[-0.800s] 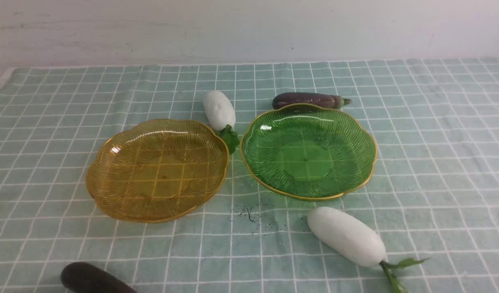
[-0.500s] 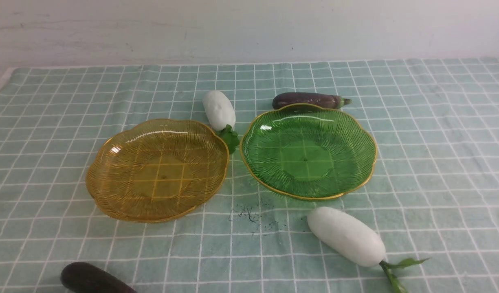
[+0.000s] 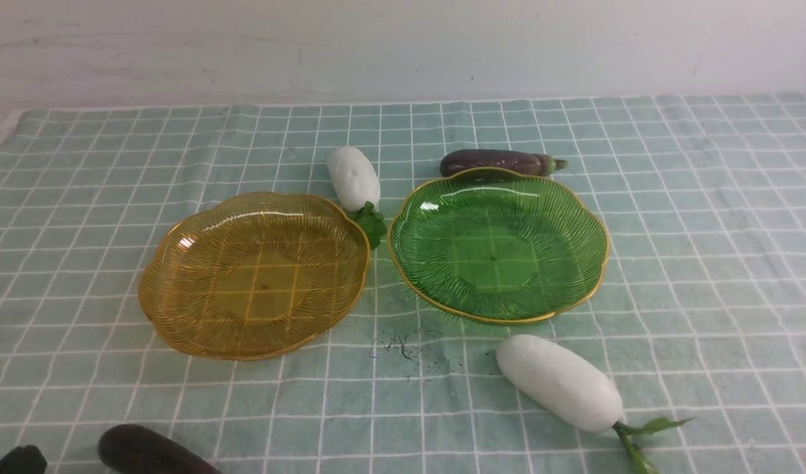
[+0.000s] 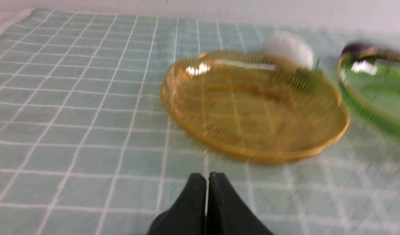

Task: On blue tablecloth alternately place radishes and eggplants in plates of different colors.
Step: 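Pick up the eggplant and place it in the yellow plate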

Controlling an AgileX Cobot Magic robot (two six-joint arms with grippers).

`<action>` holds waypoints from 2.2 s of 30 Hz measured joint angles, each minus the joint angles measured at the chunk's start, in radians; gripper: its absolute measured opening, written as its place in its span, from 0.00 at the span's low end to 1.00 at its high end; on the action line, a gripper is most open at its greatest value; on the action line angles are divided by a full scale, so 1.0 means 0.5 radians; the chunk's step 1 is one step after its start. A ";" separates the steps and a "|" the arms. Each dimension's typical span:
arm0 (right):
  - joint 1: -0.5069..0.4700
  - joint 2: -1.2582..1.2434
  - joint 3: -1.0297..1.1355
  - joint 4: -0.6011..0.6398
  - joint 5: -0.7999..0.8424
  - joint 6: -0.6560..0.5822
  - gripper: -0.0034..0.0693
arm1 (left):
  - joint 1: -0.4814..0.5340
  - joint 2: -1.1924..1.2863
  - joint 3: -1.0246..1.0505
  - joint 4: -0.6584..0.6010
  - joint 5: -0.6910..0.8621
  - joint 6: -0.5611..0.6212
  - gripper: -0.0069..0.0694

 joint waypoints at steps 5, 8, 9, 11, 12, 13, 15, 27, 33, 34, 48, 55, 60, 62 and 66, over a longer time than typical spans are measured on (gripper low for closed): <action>0.000 0.000 0.000 0.000 0.000 0.000 0.03 | 0.000 0.000 0.000 -0.367 -0.373 -0.061 0.08; 0.000 0.000 0.000 0.000 0.000 0.000 0.03 | 0.000 0.000 0.000 -0.633 -0.701 -0.078 0.08; 0.000 0.000 0.000 0.000 0.000 0.000 0.03 | 0.000 0.000 0.000 -0.696 -0.837 -0.095 0.08; 0.000 0.000 0.000 0.000 0.000 0.000 0.03 | 0.000 0.000 -0.016 -0.825 -1.039 -0.165 0.08; 0.000 0.000 0.000 0.000 0.000 0.000 0.03 | 0.000 0.000 -0.068 -0.872 -1.055 -0.199 0.08; 0.000 0.000 0.000 0.003 -0.003 0.000 0.03 | 0.000 0.000 -0.142 -0.888 -1.028 -0.217 0.08; 0.000 0.000 0.002 0.078 -0.032 0.005 0.03 | 0.000 0.000 -0.284 -0.896 -0.895 -0.215 0.08; 0.000 -0.001 0.014 1.715 -0.819 0.200 0.03 | 0.000 1.388 -1.251 -0.564 1.131 -0.098 0.08; 0.002 -0.001 0.014 1.934 -0.857 0.095 0.03 | 0.000 1.925 -1.139 -0.495 1.164 -0.094 0.08; 0.002 -0.001 -0.014 1.913 -0.721 0.012 0.03 | 0.000 1.979 -1.121 -0.494 1.161 -0.096 0.08; 0.010 1.359 -1.241 1.232 0.782 -0.686 0.03 | 0.000 2.368 -1.098 -0.395 0.974 -0.386 0.25; 0.010 1.719 -1.364 1.365 0.845 -0.949 0.03 | 0.000 2.587 -1.098 -0.395 0.803 -0.577 0.59; 0.042 1.757 -1.364 1.478 0.836 -1.091 0.03 | 0.000 2.711 -1.098 -0.442 0.704 -0.598 0.76; 0.057 1.757 -1.364 1.510 0.826 -1.124 0.03 | 0.000 2.760 -1.098 -0.478 0.639 -0.599 0.79; 0.071 1.757 -1.364 1.555 0.805 -1.171 0.03 | 0.000 2.868 -1.100 -0.559 0.496 -0.593 0.80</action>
